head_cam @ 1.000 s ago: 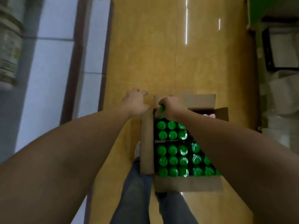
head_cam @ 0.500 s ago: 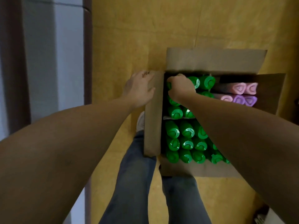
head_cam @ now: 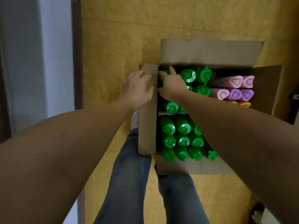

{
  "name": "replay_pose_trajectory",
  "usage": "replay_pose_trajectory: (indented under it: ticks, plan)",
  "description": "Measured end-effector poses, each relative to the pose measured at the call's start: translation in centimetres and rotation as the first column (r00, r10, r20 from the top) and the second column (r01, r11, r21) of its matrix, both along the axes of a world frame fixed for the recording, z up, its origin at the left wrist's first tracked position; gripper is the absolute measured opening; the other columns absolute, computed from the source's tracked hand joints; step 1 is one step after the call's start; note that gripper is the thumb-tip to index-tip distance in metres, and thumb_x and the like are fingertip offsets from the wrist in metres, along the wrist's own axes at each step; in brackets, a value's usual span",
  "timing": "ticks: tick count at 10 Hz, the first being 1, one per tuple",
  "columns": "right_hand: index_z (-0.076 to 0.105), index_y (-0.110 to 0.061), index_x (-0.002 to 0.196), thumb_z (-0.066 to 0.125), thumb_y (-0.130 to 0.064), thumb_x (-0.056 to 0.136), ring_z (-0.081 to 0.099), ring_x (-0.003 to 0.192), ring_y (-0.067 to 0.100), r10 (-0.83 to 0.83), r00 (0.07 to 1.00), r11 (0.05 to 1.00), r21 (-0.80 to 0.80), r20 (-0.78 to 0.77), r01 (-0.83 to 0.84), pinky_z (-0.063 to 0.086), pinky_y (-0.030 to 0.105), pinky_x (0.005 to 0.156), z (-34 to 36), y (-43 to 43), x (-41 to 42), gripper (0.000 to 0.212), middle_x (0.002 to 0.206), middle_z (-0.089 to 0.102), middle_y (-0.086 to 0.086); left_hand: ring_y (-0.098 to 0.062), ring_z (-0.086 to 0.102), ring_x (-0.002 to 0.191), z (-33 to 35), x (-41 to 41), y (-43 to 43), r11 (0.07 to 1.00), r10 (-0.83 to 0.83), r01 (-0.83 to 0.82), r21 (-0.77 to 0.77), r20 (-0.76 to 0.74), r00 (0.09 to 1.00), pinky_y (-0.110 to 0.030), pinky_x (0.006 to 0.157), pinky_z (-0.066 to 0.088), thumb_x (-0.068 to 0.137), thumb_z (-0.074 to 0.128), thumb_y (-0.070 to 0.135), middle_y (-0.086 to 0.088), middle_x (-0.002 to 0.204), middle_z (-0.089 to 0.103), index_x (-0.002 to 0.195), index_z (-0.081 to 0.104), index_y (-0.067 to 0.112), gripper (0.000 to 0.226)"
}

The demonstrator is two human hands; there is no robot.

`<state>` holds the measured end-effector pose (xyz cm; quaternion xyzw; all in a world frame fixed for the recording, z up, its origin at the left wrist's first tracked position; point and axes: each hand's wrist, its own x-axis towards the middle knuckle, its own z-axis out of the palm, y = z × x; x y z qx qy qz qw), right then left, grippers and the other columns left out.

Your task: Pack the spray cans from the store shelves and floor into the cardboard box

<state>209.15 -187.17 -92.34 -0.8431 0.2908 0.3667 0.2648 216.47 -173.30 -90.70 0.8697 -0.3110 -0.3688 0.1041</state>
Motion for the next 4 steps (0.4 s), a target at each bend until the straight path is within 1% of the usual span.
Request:
replay_pose_trajectory:
  ticks: [1,2,3,4]
  plan:
    - [0.034,-0.023,0.157,0.061,-0.035,0.095,0.038,0.14,0.044,-0.036,0.999,0.999,0.002,0.028,0.035,0.039,0.046,0.11,2.4,-0.5,-0.6,0.068,0.164,0.02,0.022,-0.03,0.036,0.142,2.6,0.2,-1.0,1.0,-0.009,0.009,-0.002,0.042,0.999,-0.044,0.116,0.032,0.099,0.057,0.039,-0.01,0.155,0.044,0.147,0.052,0.02,0.052]
    - [0.044,-0.02,0.15,0.063,-0.031,0.093,0.045,0.132,0.044,-0.055,0.997,0.998,-0.025,0.054,0.056,0.043,0.045,0.105,4.9,-1.3,-1.5,0.062,0.151,0.037,0.022,-0.03,0.032,0.145,5.6,0.0,-1.9,1.0,-0.021,0.021,0.007,0.062,0.998,-0.045,0.118,0.029,0.099,0.055,0.042,-0.01,0.157,0.04,0.15,0.047,0.021,0.056]
    - [0.049,-0.019,0.144,0.065,-0.026,0.092,0.046,0.13,0.041,-0.052,0.997,0.996,-0.076,0.061,0.056,0.045,0.044,0.1,8.7,-2.2,-2.3,0.055,0.144,0.043,0.019,-0.029,0.027,0.148,9.4,-0.5,-2.4,1.0,-0.025,0.025,0.006,0.076,0.997,-0.045,0.119,0.026,0.099,0.055,0.044,-0.01,0.159,0.037,0.152,0.044,0.022,0.058]
    - [0.044,-0.021,0.151,0.064,-0.025,0.093,0.041,0.137,0.041,-0.045,0.994,0.993,-0.105,0.101,0.055,0.043,0.046,0.107,12.7,-3.2,-2.7,0.061,0.153,0.036,0.019,-0.03,0.027,0.147,13.5,-1.1,-3.1,0.999,-0.031,0.034,-0.023,0.134,0.99,-0.045,0.119,0.026,0.098,0.055,0.045,-0.01,0.159,0.037,0.152,0.044,0.023,0.059]
